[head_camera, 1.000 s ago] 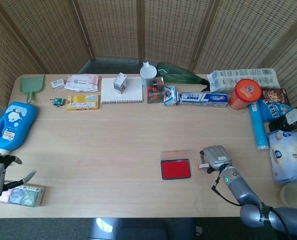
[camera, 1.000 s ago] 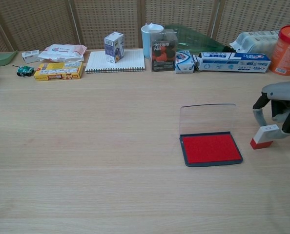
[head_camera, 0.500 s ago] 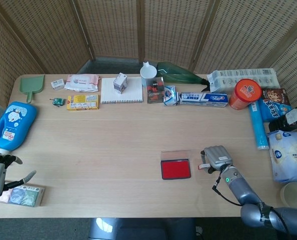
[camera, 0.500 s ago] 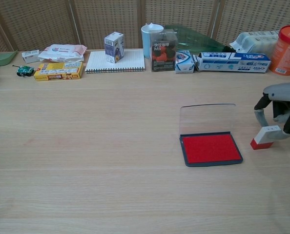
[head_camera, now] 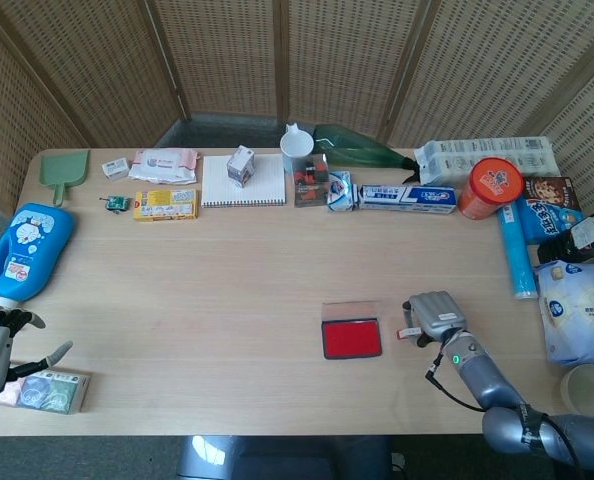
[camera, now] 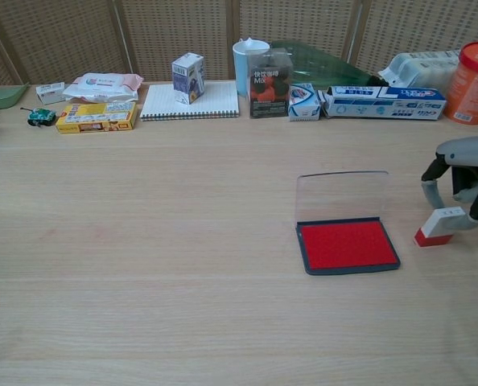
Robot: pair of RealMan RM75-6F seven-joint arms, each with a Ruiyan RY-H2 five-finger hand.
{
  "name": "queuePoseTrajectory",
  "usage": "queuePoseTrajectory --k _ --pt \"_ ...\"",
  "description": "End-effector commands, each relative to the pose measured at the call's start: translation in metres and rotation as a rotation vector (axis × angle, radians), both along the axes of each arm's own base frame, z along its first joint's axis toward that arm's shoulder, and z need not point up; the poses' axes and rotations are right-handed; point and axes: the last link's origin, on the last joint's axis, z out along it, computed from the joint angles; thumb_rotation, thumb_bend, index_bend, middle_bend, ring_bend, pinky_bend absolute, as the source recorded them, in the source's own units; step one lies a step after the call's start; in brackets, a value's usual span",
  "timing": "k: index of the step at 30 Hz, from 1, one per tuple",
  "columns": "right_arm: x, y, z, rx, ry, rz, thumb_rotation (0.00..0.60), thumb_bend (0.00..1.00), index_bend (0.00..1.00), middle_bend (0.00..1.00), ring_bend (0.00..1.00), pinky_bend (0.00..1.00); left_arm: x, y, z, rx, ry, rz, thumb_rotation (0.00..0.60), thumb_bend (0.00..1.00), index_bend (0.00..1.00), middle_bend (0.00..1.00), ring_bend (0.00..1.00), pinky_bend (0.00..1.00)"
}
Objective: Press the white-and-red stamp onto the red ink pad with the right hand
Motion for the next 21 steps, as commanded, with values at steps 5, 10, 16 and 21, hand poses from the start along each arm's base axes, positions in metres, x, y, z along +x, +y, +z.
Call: queuePoseTrajectory --k 5,10,16,21 --pt "-0.0007 0.0004 0.0011 0.000 0.003 -0.001 0.548 0.33 0.57 1.00 1.00 1.00 0.0005 -0.0003 0.0007 0.002 0.001 -0.002 0.186 0.12 0.43 0.40 0.31 0.18" --pt "-0.0010 0.0004 0.0013 0.002 0.006 -0.002 0.537 0.32 0.55 1.00 1.00 1.00 0.0005 -0.0004 0.0009 0.002 0.001 -0.002 0.186 0.12 0.43 0.40 0.31 0.18" --pt "-0.0009 0.0010 0.0020 0.004 0.007 -0.002 0.527 0.31 0.53 1.00 1.00 1.00 0.0005 -0.0005 0.0009 0.001 0.001 -0.002 0.184 0.12 0.43 0.40 0.31 0.18" --pt "0.0005 0.0007 0.0029 -0.001 0.007 0.003 0.518 0.31 0.50 1.00 1.00 1.00 0.0006 0.0000 0.0007 0.001 0.001 -0.003 0.187 0.12 0.43 0.40 0.31 0.18"
